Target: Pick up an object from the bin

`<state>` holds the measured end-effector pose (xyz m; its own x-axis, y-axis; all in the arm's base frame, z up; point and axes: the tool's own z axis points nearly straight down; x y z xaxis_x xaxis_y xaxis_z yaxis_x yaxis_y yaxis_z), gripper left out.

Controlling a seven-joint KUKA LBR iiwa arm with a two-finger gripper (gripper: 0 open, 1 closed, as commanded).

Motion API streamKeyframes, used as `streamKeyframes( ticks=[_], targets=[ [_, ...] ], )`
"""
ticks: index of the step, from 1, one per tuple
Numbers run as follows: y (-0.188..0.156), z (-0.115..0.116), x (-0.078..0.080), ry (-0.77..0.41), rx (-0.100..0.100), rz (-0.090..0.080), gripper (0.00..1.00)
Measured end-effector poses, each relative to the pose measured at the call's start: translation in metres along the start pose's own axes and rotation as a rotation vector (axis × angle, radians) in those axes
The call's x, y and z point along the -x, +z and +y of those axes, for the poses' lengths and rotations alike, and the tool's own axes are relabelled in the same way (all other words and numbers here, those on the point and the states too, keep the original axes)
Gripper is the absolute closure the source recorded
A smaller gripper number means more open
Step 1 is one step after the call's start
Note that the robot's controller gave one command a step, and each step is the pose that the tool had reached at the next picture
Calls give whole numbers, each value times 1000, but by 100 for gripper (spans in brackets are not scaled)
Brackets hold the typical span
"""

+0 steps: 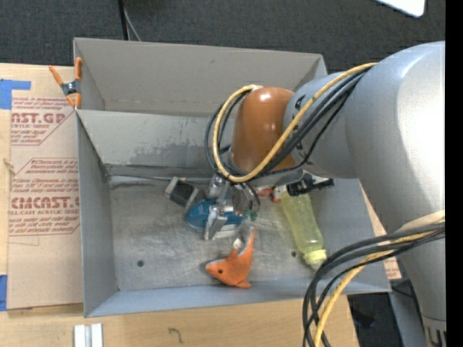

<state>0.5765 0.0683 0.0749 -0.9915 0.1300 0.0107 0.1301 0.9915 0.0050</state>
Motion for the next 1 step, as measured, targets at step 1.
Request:
streamKeyframes(
  ticks=[1],
  targets=[
    [-169, 1, 2, 43, -3, -14, 100]
  ],
)
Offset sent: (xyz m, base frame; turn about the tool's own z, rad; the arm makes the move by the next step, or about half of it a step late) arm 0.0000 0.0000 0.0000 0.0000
